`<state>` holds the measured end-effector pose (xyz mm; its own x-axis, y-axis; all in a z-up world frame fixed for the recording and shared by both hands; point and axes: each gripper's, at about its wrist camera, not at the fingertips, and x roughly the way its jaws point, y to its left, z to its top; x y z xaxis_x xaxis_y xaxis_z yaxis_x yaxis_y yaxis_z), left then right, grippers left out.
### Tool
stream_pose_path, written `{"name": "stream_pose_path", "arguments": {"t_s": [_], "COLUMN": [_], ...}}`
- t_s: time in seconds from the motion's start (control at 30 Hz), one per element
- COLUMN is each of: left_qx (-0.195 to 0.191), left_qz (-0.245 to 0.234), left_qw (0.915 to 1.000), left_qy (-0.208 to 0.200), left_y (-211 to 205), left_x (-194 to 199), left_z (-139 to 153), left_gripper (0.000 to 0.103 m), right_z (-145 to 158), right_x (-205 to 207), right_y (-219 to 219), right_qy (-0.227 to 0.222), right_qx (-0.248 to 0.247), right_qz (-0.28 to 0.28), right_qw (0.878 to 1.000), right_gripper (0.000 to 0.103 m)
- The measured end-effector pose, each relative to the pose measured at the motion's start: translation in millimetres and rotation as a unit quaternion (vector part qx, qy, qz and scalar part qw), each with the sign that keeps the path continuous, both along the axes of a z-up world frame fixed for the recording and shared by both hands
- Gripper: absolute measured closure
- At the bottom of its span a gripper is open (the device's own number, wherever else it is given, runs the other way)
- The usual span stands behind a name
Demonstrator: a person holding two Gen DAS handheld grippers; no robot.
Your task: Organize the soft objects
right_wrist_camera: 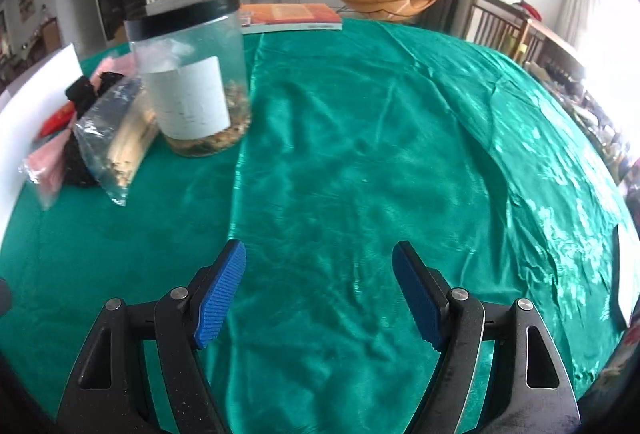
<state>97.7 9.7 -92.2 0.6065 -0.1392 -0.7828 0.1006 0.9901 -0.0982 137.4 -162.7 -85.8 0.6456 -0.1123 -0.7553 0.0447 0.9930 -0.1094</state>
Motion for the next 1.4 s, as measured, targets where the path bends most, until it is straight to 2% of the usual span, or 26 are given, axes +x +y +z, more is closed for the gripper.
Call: {"name": "stream_pose_path", "arguments": {"t_s": [0.03, 0.1, 0.2, 0.4, 1.4], "left_qx": [0.010, 0.014, 0.035, 0.047, 0.045], "left_qz": [0.003, 0.008, 0.015, 0.016, 0.016], "left_qw": [0.9999, 0.9998, 0.9993, 0.9987, 0.9988], "left_qy": [0.003, 0.007, 0.006, 0.015, 0.015], "left_y": [0, 4, 5, 7, 6], "left_x": [7, 21, 35, 36, 37], "left_z": [-7, -14, -21, -26, -25], "left_gripper": [0.003, 0.003, 0.003, 0.000, 0.000], "right_z": [-7, -7, -10, -13, -12], "right_x": [2, 6, 15, 12, 10], "right_y": [-2, -14, -25, -30, -27], "right_qy": [0.001, 0.006, 0.018, 0.022, 0.024], "right_qx": [-0.011, 0.015, 0.029, 0.055, 0.058], "right_qz": [-0.001, -0.011, -0.026, -0.039, -0.039], "right_qw": [1.000, 1.000, 0.999, 0.997, 0.997], "right_gripper": [0.024, 0.023, 0.022, 0.016, 0.013]}}
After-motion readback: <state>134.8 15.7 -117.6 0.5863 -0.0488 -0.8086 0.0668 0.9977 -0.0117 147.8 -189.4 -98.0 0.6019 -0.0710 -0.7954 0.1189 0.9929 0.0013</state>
